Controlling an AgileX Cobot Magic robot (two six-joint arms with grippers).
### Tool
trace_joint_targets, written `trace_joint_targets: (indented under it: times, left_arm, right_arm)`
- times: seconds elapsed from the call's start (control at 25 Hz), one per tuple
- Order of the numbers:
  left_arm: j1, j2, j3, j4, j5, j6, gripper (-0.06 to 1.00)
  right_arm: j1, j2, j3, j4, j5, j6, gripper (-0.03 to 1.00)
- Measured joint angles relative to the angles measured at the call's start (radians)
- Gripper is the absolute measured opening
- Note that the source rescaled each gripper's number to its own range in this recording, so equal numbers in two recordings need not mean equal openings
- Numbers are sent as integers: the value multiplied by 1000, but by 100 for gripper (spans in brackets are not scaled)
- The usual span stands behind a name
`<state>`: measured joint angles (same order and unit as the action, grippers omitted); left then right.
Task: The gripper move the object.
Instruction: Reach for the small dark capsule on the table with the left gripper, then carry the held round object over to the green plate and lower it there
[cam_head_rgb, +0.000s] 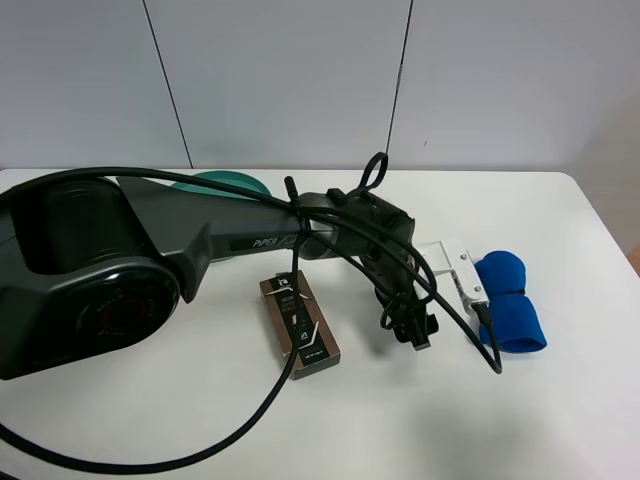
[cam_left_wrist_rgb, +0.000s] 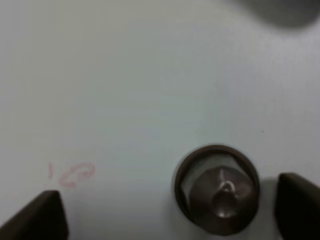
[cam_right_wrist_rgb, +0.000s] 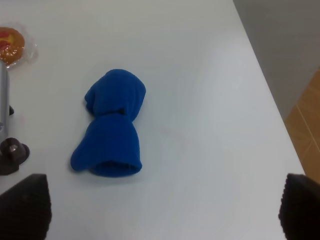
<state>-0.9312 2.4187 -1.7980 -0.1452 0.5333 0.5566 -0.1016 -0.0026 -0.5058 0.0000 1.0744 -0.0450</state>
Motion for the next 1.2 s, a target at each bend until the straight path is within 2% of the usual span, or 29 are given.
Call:
trace_joint_targets:
  times: [0.28,0.32,0.92,1.2]
  left_arm:
    - [0,0,0,-3,16,0,4]
    - [0,0,0,-3,16,0,0]
    - [0,0,0,-3,16,0,0]
    - [1,-71,-4,-3,20,0,0]
  right_arm:
    - [0,0,0,0,0,0,100]
    - [0,0,0,0,0,0,100]
    - [0,0,0,0,0,0,100]
    - [0,0,0,0,0,0,100]
